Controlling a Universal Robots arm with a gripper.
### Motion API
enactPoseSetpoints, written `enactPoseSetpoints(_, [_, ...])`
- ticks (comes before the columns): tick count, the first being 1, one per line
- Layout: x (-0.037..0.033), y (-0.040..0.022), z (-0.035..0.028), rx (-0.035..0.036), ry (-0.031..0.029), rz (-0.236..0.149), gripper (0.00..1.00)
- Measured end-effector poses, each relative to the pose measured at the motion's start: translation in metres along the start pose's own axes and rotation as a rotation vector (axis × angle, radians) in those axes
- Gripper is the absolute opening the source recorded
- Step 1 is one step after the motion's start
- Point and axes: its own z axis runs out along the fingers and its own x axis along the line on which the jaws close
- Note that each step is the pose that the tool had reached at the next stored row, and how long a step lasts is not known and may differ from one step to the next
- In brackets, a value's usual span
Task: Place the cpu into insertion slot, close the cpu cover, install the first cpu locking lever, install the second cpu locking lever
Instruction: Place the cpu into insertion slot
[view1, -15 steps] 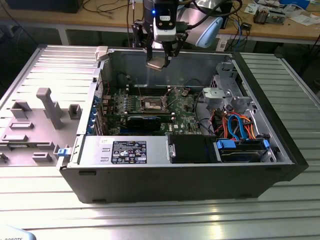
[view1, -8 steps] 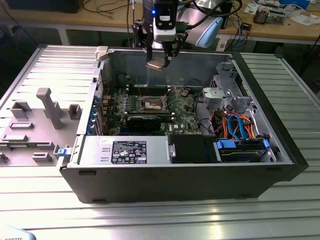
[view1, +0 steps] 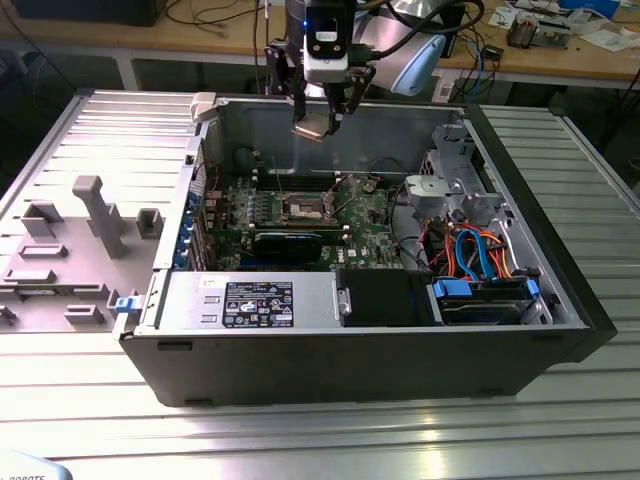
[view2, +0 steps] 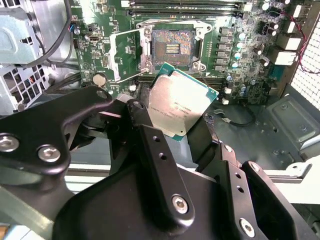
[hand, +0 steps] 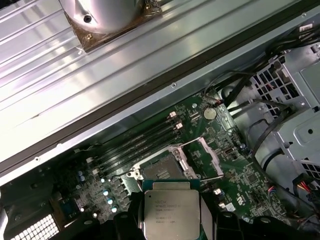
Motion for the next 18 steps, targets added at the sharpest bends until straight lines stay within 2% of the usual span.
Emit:
enactPoseSetpoints(5, [0.0000, 0.0000, 0.0004, -0.0004, -0.0027, 0.030, 0.54])
enactPoseSetpoints(18, [0.0000, -0.0001, 0.0014, -0.0009, -0.0068, 0.075, 0.54])
